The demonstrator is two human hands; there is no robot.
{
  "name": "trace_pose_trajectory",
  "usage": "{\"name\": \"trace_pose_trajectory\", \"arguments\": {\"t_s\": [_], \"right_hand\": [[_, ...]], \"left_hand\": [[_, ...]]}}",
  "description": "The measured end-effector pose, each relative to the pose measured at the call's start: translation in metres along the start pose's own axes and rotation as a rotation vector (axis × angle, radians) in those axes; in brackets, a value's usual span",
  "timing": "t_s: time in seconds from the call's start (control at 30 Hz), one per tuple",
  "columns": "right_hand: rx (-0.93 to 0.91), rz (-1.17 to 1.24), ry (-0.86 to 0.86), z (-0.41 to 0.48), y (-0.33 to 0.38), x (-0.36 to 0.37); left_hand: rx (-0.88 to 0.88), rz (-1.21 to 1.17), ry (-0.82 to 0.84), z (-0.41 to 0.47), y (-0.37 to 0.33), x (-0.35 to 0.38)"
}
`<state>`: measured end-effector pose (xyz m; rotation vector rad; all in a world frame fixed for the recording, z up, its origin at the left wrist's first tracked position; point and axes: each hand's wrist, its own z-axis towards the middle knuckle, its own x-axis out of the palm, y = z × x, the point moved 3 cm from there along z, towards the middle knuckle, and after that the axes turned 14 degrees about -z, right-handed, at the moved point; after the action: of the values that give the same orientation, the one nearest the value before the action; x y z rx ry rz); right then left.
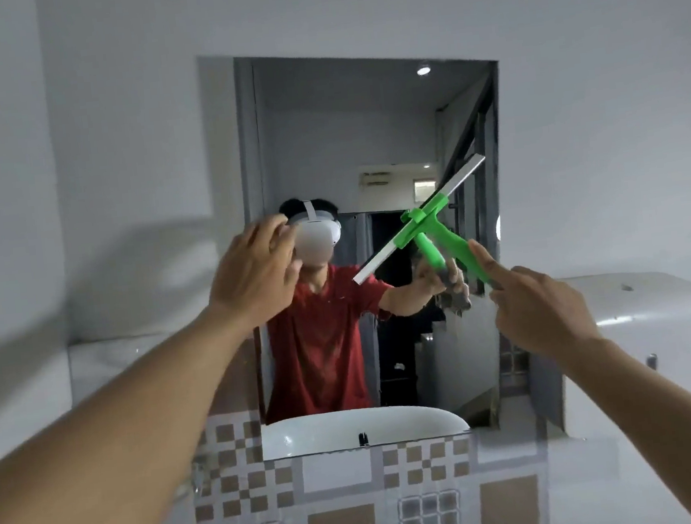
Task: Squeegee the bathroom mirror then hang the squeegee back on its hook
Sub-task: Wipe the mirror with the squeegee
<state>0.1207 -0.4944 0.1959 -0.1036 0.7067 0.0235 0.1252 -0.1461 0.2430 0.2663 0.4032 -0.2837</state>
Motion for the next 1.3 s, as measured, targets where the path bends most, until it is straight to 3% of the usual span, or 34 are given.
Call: {"name": "trace_pose_trajectory", "arguments": {"t_s": [0.2,0.33,0.47,0.63,0.73,0.87,0.97,1.3], "right_hand": [[0.171,0.247,0.108,-0.051,0.036,0.032],[0.276,0.374,0.132,-0.074,0.065,0.055],[0.382,0.616,0.188,-0.093,0.104,0.072],[0.549,0.981,0.108,-0.095,0.184,0.07],[0.506,1.05,0.057,-0.086,0.225,0.065],[0.215,0.831,0.059,-0.082,0.25,0.056],[0.097,0.615,0.086,-0.083,0.244,0.06],[-0.288,-0.052,0.071,-0.081,0.144,0.064]], "left_hand": [[0.057,0.119,0.063,0.081,0.012,-0.036],[0.061,0.154,0.198,0.095,0.017,-0.035],[0.063,0.162,0.204,0.095,0.02,-0.031],[0.072,0.152,0.214,0.096,0.024,-0.033],[0.074,0.159,0.226,0.097,0.025,-0.034],[0.073,0.15,0.229,0.098,0.026,-0.037],[0.063,0.136,0.235,0.099,0.025,-0.038],[0.063,0.152,0.21,0.096,0.026,-0.035]]}}
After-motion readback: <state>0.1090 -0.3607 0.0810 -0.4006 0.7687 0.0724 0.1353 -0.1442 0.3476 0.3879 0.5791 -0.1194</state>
